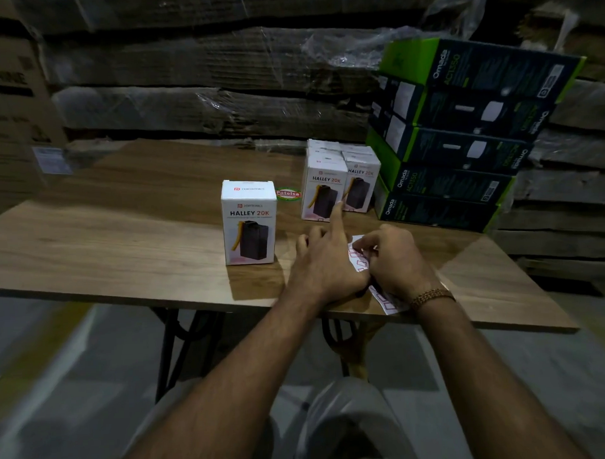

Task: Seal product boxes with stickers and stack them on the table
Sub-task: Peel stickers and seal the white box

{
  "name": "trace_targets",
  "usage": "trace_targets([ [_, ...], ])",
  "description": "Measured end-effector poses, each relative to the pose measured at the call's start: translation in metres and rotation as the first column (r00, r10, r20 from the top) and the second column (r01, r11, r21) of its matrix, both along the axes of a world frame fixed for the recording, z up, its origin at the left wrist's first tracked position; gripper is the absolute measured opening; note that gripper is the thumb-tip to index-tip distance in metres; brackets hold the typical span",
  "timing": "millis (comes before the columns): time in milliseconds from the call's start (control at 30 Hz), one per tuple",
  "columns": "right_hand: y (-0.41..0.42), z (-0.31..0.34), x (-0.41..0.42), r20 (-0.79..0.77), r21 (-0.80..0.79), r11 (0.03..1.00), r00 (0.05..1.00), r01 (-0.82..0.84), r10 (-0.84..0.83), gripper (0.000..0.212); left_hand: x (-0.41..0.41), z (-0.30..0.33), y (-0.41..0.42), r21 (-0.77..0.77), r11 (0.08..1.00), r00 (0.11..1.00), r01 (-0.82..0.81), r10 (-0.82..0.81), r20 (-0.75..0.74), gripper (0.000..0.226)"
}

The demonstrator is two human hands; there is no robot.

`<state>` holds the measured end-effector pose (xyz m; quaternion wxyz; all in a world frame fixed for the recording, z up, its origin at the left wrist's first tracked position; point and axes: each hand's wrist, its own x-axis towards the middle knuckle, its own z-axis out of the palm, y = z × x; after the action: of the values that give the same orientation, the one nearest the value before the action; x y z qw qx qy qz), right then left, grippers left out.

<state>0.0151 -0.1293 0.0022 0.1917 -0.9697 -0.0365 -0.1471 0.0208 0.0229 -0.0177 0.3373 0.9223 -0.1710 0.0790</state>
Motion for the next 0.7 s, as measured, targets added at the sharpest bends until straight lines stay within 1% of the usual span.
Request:
trace_targets([
  [167, 0.005, 0.003, 0.006, -0.037, 0.05, 0.997, 0.998, 0.056, -0.054, 0.027, 0.0, 0.001, 0.001, 0.008, 1.0, 1.0, 0.005, -0.005, -0.022, 0.129],
  [267, 0.009, 0.006, 0.009, -0.063, 0.054, 0.995, 0.994, 0.088, -0.085, 0.018, 0.0, 0.001, 0.001, 0.022, 1.0, 1.0, 0.002, -0.002, -0.017, 0.13],
  [400, 0.011, 0.007, 0.013, -0.087, 0.085, 0.988, 0.989, 0.129, -0.122, 0.014, -0.001, 0.002, 0.001, 0.019, 1.0, 1.0, 0.006, -0.006, -0.007, 0.131],
  [567, 0.011, 0.005, 0.015, -0.112, 0.122, 0.979, 0.982, 0.163, -0.15, 0.028, -0.002, 0.003, 0.001, 0.011, 1.0, 1.0, 0.006, -0.006, -0.012, 0.131],
  [700, 0.012, 0.007, 0.016, -0.138, 0.116, 0.977, 0.977, 0.181, -0.165, 0.031, -0.004, 0.005, 0.002, 0.004, 1.0, 0.999, -0.012, 0.012, -0.029, 0.132],
])
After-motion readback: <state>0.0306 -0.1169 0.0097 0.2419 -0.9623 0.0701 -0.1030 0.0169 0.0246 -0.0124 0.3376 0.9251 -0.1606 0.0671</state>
